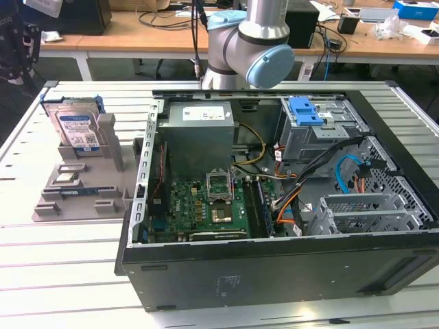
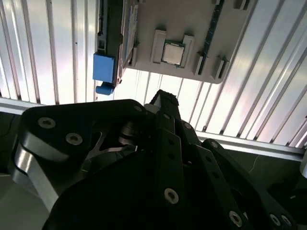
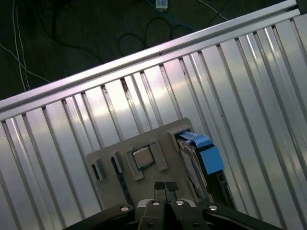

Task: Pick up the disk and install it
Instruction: 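Pick up the disk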

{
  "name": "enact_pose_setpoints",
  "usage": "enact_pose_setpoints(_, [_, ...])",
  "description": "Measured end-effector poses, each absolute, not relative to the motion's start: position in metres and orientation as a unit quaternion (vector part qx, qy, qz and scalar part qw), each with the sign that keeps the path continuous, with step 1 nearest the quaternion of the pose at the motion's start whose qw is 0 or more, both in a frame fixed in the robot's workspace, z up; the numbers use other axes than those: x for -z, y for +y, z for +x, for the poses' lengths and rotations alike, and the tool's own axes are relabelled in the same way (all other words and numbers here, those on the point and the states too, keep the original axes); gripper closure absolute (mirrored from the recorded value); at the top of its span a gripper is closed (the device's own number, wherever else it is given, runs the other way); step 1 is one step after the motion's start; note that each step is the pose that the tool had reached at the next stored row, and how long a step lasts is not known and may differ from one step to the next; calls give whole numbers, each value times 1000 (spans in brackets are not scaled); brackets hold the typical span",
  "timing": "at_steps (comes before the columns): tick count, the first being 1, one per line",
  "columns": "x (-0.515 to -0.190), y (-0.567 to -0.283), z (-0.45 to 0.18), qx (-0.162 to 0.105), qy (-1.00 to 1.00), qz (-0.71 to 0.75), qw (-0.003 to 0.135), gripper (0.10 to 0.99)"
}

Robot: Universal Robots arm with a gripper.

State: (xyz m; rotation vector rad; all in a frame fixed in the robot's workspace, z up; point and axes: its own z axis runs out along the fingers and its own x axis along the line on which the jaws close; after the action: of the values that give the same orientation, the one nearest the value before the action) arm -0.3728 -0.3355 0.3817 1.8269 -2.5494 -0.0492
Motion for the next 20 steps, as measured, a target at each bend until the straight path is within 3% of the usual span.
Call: enact_pose_setpoints(20, [-382, -335, -373, 15, -745, 667, 4, 980])
